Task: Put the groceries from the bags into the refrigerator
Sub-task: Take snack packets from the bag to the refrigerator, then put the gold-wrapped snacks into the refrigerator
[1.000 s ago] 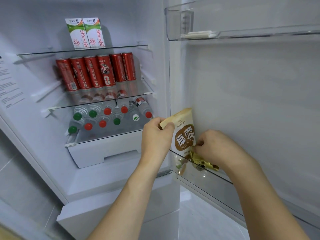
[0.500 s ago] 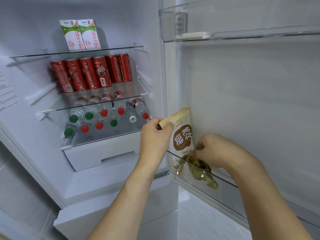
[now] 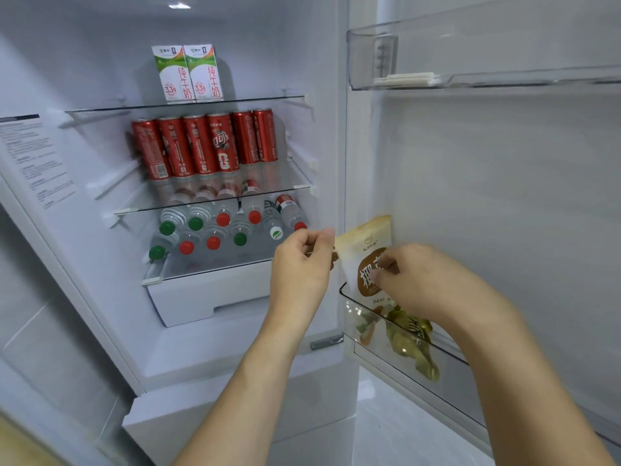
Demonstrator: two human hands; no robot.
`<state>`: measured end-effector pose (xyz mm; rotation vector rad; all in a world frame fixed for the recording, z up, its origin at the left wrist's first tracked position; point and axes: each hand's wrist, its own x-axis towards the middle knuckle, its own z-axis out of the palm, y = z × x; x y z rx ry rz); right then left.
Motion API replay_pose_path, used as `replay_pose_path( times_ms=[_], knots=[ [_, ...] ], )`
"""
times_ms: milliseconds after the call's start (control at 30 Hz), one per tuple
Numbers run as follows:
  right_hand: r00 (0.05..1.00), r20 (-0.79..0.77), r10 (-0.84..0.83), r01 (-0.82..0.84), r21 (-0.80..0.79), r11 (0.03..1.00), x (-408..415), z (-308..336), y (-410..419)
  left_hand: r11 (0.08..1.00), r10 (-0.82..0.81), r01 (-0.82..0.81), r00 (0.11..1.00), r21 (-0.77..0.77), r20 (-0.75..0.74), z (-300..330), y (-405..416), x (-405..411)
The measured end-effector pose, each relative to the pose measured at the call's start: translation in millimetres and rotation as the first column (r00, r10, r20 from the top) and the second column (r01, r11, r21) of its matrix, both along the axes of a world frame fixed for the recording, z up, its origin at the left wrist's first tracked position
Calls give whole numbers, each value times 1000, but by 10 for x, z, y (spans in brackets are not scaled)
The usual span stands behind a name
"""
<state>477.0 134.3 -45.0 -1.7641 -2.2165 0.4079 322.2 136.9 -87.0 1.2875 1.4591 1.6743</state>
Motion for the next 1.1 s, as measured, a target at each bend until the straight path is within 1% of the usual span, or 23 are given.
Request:
replay_pose_path(
  times_ms=[100, 233, 333, 433, 500, 600, 700, 800, 867, 967, 1100],
  knots=[
    [998, -33, 61, -58, 67, 996, -138, 114, -105, 999, 41, -41, 999, 10, 22, 3, -54, -148],
    [982, -81, 171, -159, 139, 978, -399, 206, -215, 993, 113, -113, 994, 40, 3, -22, -165, -441],
    [967, -64, 246, -233, 160, 959, -627, 249, -287, 979, 199, -195, 976, 55, -93, -36, -292, -714],
    [955, -44, 294, -282, 181, 942, -869, 233, -306, 958, 288, -282, 930, 59, -228, -35, -429, -982],
    [935, -50, 350, -335, 195, 922, -1042, 199, -300, 938, 340, -343, 874, 53, -347, -12, -562, -1129],
    [903, -37, 428, -415, 184, 891, -1303, 144, -287, 900, 400, -433, 763, 58, -509, 35, -797, -1280],
    [857, 1, 516, -510, 145, 848, -1536, 86, -288, 855, 437, -513, 634, 77, -638, 22, -973, -1419],
    [791, 83, 607, -612, 54, 789, -1758, 19, -275, 793, 422, -609, 509, 33, -751, 1, -1146, -1537],
    [750, 100, 654, -656, -14, 755, -1902, -24, -286, 741, 394, -671, 463, -23, -794, -31, -1286, -1606],
    [680, 102, 726, -725, -51, 686, -2107, -105, -352, 661, 368, -745, 423, -87, -828, -78, -1529, -1702],
    [585, 87, 807, -803, -80, 591, -2327, -190, -540, 550, 405, -831, 353, -84, -844, -129, -1922, -1737]
  ],
)
